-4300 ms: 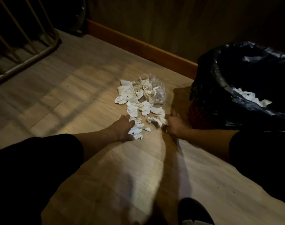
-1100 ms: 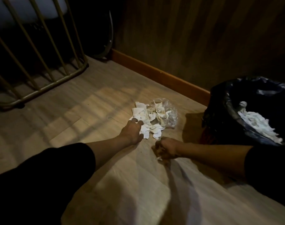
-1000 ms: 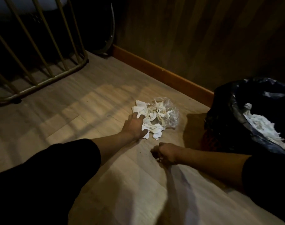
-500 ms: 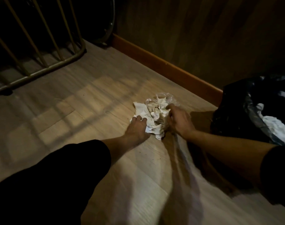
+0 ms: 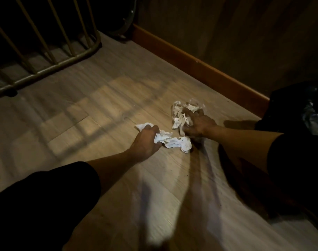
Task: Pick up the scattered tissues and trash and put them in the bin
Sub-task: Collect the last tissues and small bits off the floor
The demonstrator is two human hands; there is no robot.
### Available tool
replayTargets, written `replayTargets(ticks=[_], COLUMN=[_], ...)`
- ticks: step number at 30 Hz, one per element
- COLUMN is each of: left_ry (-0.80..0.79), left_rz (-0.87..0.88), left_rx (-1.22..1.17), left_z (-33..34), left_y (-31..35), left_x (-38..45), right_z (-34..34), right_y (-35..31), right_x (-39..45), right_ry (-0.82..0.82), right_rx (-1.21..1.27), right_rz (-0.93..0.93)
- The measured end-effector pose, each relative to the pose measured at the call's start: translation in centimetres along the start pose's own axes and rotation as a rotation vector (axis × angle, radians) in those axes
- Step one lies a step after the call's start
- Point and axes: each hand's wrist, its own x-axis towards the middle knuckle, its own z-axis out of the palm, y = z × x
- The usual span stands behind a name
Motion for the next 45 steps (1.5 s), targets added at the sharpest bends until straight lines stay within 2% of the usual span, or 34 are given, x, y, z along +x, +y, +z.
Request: replayTargets(ticks=[7, 10, 13, 17, 21, 28, 37, 41, 45], left_ry=[-0.051, -0.123, -0.138, -0.261, -0.303, -0.485, -0.353, -0.228, -0.087], left_rz=[0.378, 0.486, 0.564, 0.454, 0.301, 0.303, 0.286, 0.295, 0.34], left_rx=[0.003, 0.093, 0.229, 0.271, 0.182, 0.265, 0.155, 0.113, -0.063], left_z=[1.5, 3.2, 4.9, 5.9, 5.3, 1.5, -3.8, -6.1, -9.1], left_y=[1.8, 3.1, 4.1, 5.0, 5.2, 3.5, 4.3, 6.5, 10.8], left_x=[-0.2, -0.2, 0.1, 1.3, 0.9, -0.5, -1.6, -1.3, -1.3], right_z=[0.3, -0.2, -0.9, -2.2, -3.2, -5.2, -8.8, -10.5, -13.2], right_y=[-0.9, -0.1, 1.0, 2.4, 3.4, 2.5, 0.4, -0.3, -0.5], right_x=[0.3, 0.2, -0.2, -1.5, -3.5, -6.4, -9.2, -10.9, -14.0], right_ry=[0.079, 0.101, 0.193, 0.228, 0.22, 0.225, 0.248, 0.238, 0.26], right_rx=[0.036, 0.091, 0.156, 0.175, 0.177, 0.147, 0.119, 0.099, 0.131], right_rz=[-0.077, -0.006, 0.079, 0.132, 0.181, 0.14, 0.051, 0.013, -0.032])
